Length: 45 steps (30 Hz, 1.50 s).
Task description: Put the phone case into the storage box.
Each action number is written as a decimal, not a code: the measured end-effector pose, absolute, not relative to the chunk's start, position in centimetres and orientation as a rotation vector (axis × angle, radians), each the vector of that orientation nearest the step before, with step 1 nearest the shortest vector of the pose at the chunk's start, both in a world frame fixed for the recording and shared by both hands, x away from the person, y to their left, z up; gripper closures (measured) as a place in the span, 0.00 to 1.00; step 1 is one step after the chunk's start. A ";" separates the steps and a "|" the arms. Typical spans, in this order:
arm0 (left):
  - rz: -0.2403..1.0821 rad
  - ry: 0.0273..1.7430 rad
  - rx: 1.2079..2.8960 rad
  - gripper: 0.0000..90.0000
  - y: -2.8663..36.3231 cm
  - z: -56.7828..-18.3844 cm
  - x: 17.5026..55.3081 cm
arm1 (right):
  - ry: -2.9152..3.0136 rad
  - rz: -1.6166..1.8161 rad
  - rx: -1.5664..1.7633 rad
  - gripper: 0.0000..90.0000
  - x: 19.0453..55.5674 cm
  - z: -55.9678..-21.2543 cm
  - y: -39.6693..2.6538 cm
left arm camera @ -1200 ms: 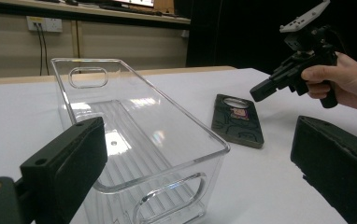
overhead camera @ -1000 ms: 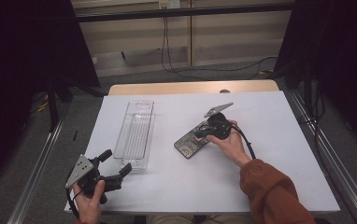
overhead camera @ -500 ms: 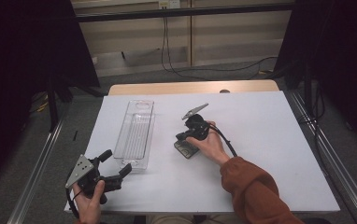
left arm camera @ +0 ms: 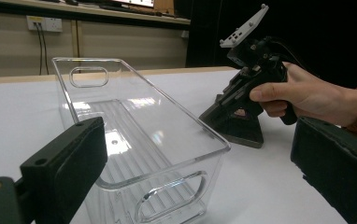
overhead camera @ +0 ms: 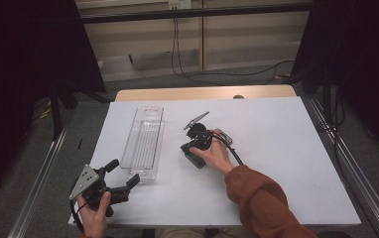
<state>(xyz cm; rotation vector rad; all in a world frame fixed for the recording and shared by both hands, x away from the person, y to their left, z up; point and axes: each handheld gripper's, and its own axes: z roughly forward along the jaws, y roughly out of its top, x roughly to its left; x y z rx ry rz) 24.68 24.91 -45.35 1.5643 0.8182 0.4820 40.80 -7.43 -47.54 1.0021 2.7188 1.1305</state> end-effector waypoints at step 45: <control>0.484 0.827 1.564 0.04 24.9 -45.4 24.6 | 2.800 1.049 0.962 1.00 37.2 -47.0 -11.4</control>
